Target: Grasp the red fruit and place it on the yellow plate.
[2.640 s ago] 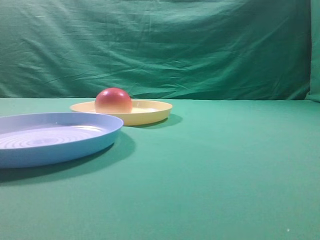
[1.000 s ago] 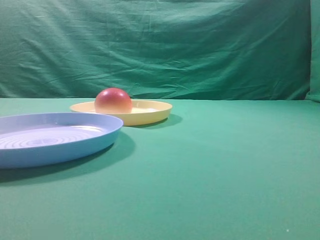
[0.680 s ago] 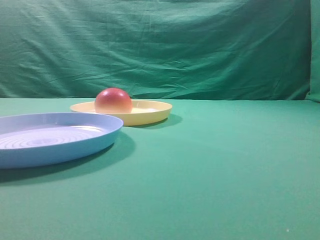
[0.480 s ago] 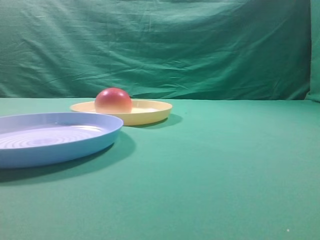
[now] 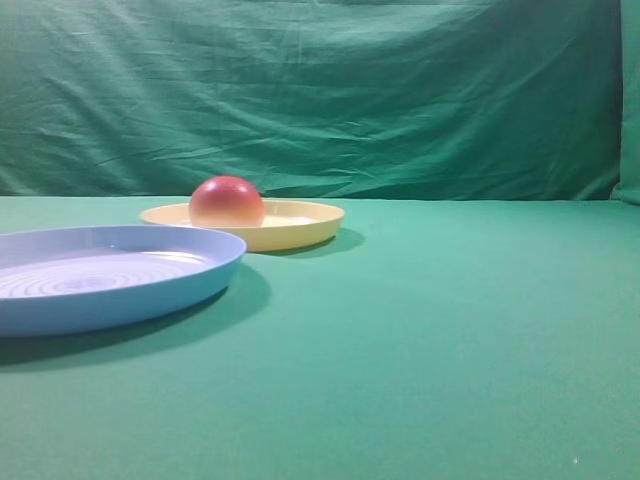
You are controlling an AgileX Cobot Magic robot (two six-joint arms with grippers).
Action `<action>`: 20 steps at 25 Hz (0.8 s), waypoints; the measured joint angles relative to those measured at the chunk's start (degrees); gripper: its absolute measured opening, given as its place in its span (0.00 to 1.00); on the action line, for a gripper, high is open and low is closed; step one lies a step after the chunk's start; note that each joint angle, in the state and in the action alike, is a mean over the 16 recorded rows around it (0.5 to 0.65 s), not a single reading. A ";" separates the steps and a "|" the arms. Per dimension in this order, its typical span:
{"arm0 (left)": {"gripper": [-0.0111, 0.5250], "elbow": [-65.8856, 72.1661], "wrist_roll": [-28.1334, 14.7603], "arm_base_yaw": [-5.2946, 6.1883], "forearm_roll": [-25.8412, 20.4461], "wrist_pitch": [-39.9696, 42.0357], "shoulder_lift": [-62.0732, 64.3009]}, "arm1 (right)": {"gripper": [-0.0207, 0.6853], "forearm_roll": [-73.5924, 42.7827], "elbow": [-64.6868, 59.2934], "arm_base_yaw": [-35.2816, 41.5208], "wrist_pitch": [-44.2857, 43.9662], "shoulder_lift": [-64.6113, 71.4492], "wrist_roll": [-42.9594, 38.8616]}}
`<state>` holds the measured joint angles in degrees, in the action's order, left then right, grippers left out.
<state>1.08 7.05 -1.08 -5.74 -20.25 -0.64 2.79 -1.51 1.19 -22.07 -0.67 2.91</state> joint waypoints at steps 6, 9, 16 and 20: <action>0.31 0.00 0.00 0.00 0.00 0.00 0.00 | 0.03 0.00 0.01 0.00 -0.07 0.00 0.00; 0.31 0.00 0.00 0.00 0.00 0.00 0.00 | 0.03 0.00 0.01 0.00 -0.09 0.00 -0.01; 0.31 0.00 0.00 0.00 0.00 0.00 0.00 | 0.03 0.00 0.01 0.00 -0.11 0.00 -0.08; 0.31 0.00 0.00 0.00 0.00 0.00 0.00 | 0.03 0.00 0.01 0.00 -0.11 0.00 -0.14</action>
<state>1.08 7.05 -1.08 -5.74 -20.25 -0.64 2.79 -1.50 1.19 -22.18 -0.67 2.77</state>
